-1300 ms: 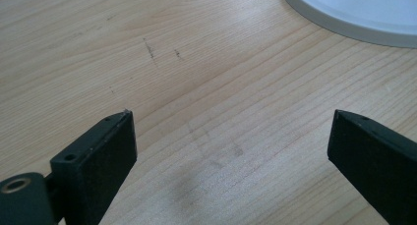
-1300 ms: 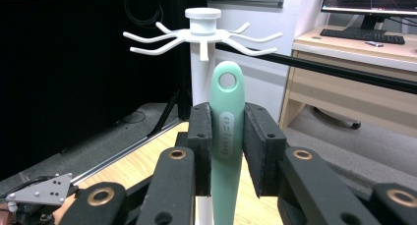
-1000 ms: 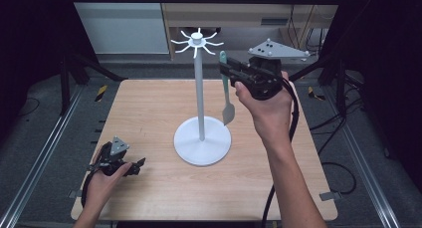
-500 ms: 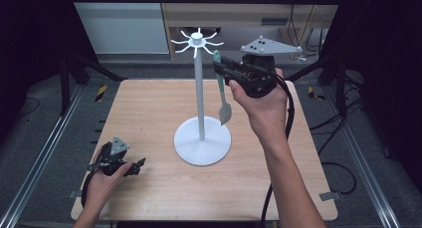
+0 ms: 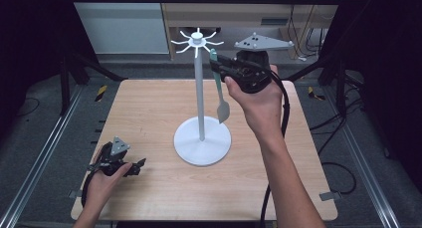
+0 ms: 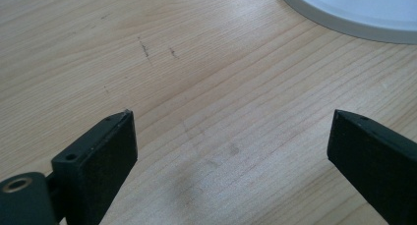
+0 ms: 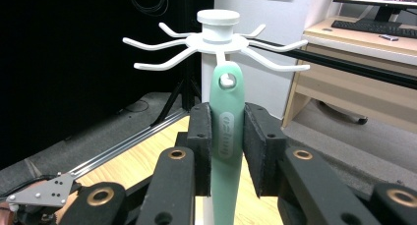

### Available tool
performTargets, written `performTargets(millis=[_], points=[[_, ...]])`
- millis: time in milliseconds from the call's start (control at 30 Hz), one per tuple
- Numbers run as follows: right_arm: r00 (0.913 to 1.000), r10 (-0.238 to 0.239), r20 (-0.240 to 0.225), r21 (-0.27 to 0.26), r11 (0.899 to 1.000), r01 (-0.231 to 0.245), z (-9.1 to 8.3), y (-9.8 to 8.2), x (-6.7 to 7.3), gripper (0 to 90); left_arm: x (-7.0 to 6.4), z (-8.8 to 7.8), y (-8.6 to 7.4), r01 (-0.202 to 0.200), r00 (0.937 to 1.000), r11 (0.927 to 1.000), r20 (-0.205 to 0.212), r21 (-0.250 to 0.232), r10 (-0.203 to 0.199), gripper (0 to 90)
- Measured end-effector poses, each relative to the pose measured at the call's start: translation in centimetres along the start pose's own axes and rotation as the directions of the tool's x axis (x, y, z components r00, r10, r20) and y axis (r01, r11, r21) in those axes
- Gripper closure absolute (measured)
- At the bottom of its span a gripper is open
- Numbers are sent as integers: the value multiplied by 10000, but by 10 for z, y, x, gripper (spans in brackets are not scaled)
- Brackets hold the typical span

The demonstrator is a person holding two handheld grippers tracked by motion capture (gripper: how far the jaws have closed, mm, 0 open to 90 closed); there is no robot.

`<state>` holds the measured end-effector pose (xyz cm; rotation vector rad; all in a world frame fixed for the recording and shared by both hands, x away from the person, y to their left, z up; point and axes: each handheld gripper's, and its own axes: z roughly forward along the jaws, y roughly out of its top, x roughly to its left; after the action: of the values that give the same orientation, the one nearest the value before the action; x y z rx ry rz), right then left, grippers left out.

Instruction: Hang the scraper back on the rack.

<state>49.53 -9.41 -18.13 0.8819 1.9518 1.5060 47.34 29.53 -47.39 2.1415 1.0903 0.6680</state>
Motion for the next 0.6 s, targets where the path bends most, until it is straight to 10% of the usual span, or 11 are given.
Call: performTargets(millis=[600], points=[[9999, 61, -101, -4, 10000, -61, 4, -2, 1, 745, -1, 1, 0, 3, 10000, 10000, 28, -33, -3, 45]])
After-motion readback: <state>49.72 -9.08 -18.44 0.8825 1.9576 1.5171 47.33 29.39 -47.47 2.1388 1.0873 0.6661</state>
